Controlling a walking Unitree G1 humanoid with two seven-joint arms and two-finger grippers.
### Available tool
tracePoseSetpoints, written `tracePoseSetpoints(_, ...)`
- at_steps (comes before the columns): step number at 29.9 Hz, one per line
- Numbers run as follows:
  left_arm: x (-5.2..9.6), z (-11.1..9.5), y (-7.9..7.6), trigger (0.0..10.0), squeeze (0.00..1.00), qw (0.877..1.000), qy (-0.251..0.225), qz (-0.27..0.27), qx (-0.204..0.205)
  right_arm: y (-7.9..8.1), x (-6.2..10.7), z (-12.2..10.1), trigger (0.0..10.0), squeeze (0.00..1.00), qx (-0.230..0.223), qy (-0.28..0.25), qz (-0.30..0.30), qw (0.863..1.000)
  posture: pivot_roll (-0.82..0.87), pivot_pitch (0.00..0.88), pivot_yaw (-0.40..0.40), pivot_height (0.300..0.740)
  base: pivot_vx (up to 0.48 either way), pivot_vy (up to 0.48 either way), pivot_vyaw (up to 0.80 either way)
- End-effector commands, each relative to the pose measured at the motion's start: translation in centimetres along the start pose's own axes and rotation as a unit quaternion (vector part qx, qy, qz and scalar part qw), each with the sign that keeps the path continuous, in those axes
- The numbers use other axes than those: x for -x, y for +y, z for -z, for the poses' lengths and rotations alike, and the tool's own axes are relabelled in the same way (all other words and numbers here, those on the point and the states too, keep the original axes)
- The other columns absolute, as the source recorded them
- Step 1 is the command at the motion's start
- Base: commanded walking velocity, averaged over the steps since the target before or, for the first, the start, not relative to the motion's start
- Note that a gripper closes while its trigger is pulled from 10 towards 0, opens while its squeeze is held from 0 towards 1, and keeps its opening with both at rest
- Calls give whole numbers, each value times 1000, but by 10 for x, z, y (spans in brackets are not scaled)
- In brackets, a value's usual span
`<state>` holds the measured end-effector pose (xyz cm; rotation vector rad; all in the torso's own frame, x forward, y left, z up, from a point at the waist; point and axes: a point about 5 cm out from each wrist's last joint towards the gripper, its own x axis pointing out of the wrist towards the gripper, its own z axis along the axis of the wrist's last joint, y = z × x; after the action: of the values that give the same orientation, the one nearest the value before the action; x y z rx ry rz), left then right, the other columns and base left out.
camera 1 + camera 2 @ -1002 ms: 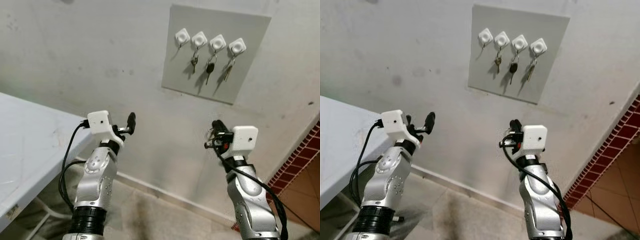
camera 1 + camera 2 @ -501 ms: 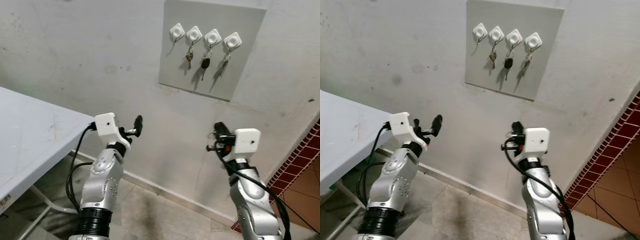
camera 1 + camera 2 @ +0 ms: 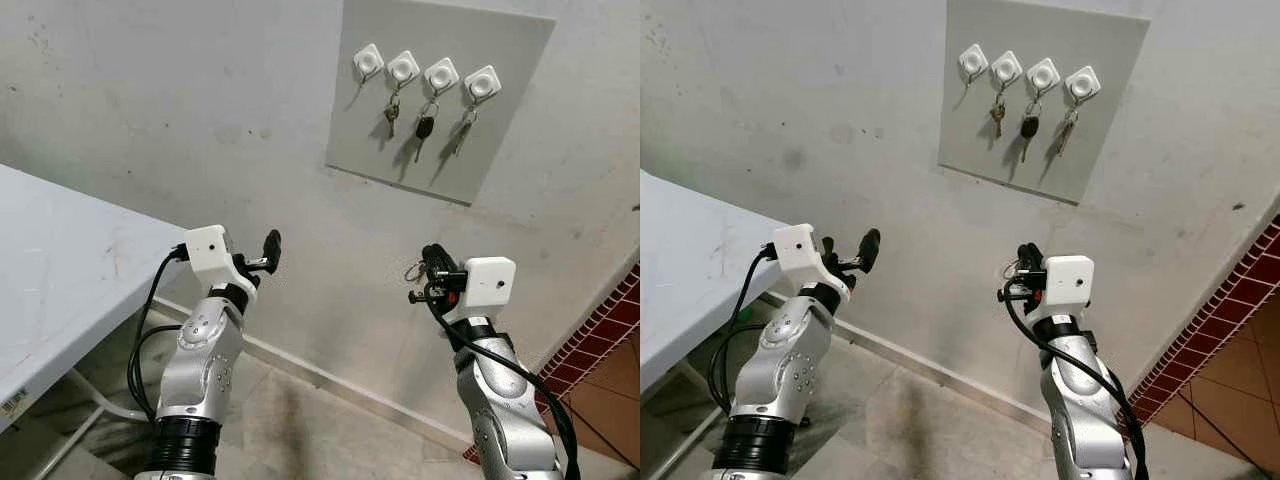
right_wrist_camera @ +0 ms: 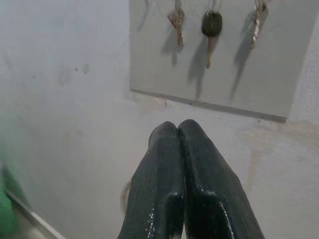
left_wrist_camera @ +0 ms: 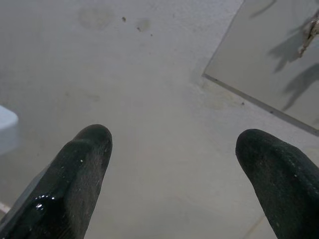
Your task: Hang keys on a hook
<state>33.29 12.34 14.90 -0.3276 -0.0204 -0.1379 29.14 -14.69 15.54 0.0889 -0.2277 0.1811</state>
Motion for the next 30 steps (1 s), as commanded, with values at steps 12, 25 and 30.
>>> tracePoseSetpoints(12, -2, -27, -7, 10000, 0, 999, -37, 26, -12, 9, -7, -40, 10000, 0, -23, -84, -38, 995, -19, 12, -48, 740, 0, 0, 0)
tracePoseSetpoints(25, 10, -29, -11, 10000, 0, 997, -37, 56, -45, 7, -7, -47, 10000, 0, -18, -90, -40, 995, -16, 16, -49, 740, 0, 0, 0)
tracePoseSetpoints(30, 16, -23, -13, 10000, 0, 997, -32, 57, -41, 7, -2, -40, 10000, 0, -15, -76, -43, 996, -14, 12, -53, 740, 0, 0, 0)
